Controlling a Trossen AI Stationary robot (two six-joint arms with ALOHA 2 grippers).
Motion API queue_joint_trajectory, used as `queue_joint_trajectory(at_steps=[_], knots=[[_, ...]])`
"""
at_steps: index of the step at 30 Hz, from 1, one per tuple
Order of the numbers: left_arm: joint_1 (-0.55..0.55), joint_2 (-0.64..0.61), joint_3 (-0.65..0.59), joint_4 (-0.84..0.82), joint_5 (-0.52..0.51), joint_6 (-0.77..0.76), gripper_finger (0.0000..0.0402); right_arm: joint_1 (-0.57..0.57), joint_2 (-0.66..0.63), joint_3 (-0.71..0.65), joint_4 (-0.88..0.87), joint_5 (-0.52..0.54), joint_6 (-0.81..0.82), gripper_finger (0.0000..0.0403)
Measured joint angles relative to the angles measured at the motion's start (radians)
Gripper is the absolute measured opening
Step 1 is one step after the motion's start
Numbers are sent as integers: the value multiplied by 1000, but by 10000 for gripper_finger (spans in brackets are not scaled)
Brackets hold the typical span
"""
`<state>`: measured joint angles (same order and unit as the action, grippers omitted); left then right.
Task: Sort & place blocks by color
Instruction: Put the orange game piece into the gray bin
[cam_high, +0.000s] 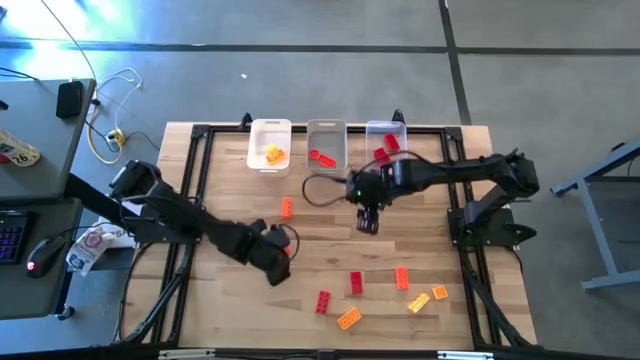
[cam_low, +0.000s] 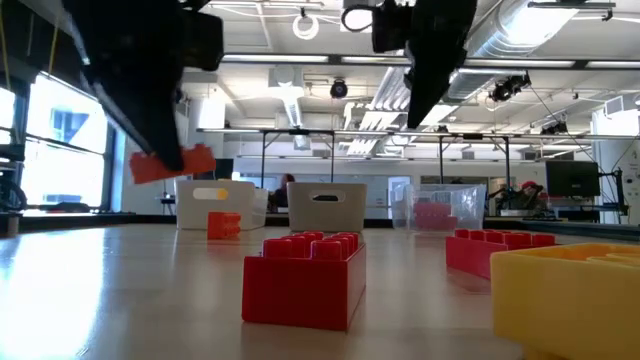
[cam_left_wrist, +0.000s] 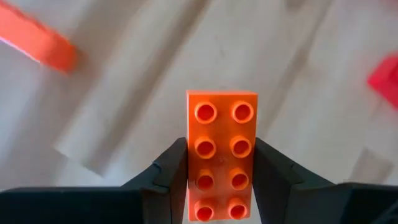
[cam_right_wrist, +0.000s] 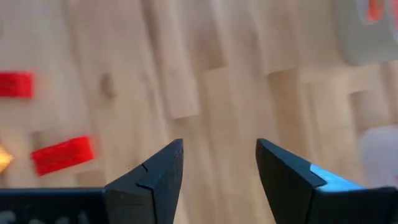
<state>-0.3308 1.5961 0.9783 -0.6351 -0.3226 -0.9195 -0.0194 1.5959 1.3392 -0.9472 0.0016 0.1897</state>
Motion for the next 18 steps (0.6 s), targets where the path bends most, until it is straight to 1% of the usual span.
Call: queue_joint_trajectory(at_steps=[4,9,18], knots=[[74,-46,0,4,-61,86,114,82,0,0,16,-2,67,188],[169,-75,1,34,-136,214,114,173,0,0,57,-1,129,188],[343,-74,2,228,-131,461,114,296,0,0,99,70,146,188]])
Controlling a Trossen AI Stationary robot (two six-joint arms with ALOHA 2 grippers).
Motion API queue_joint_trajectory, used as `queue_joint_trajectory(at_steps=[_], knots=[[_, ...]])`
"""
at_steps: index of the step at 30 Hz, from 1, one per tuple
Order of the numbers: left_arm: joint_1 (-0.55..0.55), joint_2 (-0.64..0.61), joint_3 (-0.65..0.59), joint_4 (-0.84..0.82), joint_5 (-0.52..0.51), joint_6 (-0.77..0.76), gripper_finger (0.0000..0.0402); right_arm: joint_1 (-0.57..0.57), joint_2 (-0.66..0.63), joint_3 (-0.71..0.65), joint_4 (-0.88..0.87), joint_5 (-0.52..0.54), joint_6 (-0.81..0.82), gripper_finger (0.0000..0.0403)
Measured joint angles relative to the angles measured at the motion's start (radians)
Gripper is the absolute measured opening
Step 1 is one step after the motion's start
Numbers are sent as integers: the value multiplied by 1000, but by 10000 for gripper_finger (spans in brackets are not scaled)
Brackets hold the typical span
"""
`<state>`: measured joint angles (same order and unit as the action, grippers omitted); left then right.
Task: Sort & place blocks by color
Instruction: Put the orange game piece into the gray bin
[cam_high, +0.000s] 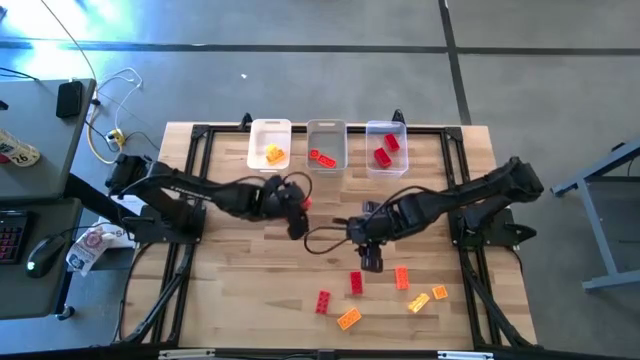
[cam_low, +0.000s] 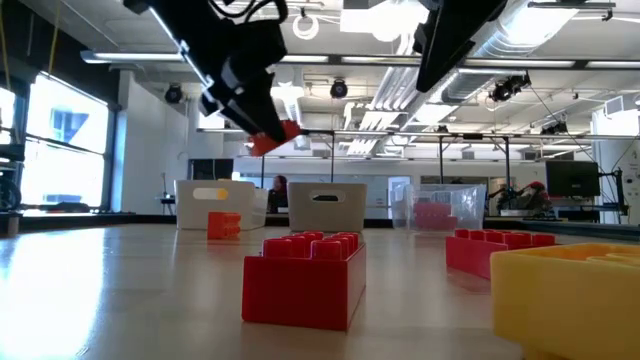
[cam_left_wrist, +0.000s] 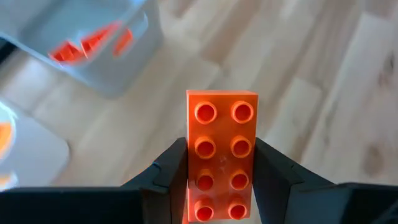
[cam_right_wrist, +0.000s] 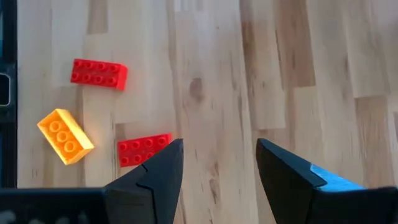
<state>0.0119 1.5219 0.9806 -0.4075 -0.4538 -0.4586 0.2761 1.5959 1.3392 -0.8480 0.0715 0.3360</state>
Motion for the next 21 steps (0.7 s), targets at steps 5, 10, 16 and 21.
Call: queue_joint_trajectory(at_steps=[5,10,16,21], knots=[[91,0,0,114,1,116,115,37,1,0,4,2,-3,188],[182,0,0,238,8,207,115,59,1,0,14,31,-3,188],[303,12,2,374,143,261,115,67,1,0,58,60,0,188],[402,53,2,442,269,261,116,67,2,0,110,60,-9,188]])
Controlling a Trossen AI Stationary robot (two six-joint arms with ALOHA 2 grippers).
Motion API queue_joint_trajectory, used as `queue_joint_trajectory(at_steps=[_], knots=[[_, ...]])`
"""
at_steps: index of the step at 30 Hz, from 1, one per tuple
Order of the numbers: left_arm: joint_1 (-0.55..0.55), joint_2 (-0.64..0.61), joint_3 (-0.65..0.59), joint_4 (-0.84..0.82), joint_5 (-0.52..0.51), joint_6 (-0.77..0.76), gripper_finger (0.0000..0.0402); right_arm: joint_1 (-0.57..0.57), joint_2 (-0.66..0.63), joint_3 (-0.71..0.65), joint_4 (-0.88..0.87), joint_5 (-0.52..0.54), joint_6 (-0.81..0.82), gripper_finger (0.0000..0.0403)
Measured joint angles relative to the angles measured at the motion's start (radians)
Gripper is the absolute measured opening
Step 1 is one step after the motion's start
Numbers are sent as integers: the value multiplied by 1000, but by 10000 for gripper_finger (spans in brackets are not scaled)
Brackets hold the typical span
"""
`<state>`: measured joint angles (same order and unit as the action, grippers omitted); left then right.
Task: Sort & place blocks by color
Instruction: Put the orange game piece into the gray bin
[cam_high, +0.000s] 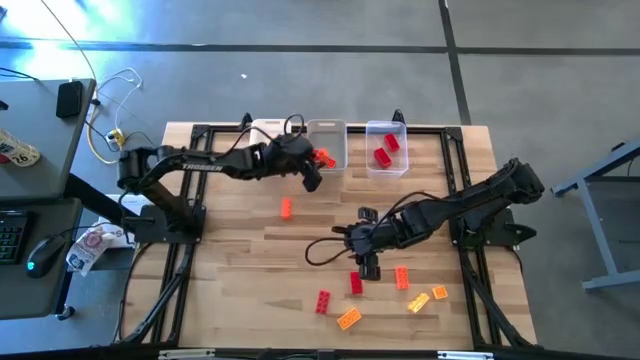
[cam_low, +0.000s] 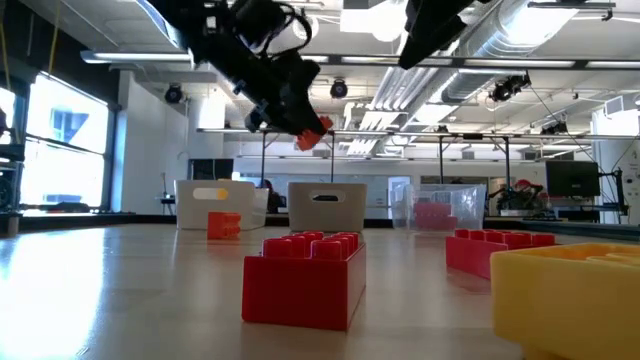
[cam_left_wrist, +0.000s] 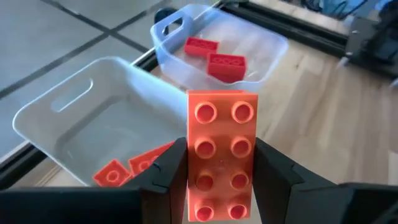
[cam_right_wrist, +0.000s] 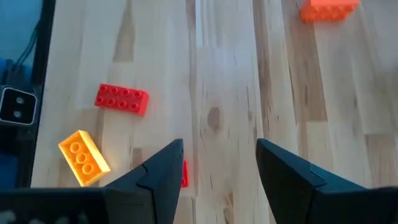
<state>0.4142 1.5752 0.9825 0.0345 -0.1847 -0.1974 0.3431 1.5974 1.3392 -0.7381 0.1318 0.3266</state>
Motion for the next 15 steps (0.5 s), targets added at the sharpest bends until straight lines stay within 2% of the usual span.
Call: queue_joint_trajectory(at_steps=[8,15], knots=[[133,98,0,88,99,0,116,0,2,0,26,-35,-51,188],[210,166,0,172,210,-6,116,13,54,0,43,-108,-63,188]])
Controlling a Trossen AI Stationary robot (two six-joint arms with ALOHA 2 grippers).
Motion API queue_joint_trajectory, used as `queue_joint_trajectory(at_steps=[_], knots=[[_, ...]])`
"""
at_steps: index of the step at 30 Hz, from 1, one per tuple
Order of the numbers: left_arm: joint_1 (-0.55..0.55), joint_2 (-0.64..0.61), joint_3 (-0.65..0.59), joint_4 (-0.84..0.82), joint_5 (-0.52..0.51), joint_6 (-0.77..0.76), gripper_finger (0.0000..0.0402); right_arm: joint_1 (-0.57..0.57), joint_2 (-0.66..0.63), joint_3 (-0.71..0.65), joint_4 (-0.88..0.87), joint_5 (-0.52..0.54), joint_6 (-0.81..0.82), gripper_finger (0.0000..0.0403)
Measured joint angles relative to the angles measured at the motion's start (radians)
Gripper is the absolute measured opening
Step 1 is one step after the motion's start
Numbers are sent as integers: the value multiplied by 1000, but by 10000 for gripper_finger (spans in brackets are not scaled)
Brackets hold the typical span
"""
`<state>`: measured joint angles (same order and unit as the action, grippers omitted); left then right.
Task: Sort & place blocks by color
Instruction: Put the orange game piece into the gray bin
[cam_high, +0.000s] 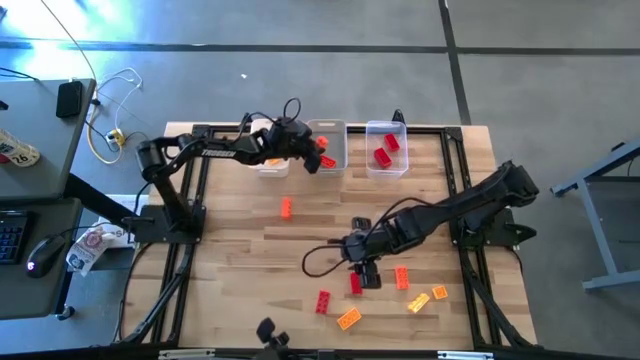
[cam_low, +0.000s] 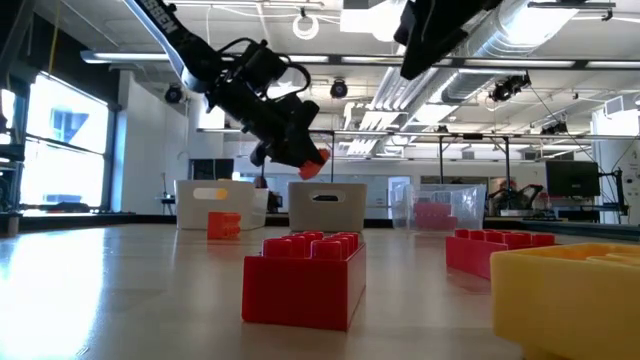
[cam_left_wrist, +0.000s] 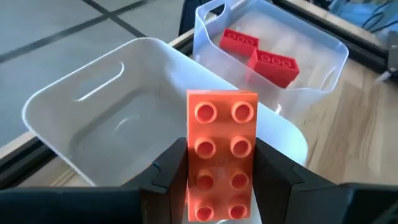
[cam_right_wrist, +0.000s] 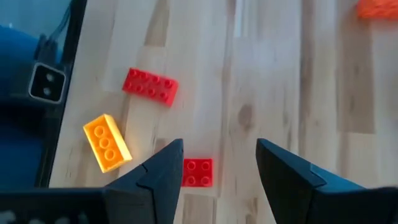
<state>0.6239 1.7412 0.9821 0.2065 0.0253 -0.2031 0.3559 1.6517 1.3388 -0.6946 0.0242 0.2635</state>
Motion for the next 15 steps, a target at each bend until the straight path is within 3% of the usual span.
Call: queue_joint_trajectory(at_steps=[5,15], knots=[[15,16,0,10,31,-3,128,24,52,0,13,-5,-15,188],[18,19,0,7,8,-3,191,81,126,0,34,-39,-12,188]])
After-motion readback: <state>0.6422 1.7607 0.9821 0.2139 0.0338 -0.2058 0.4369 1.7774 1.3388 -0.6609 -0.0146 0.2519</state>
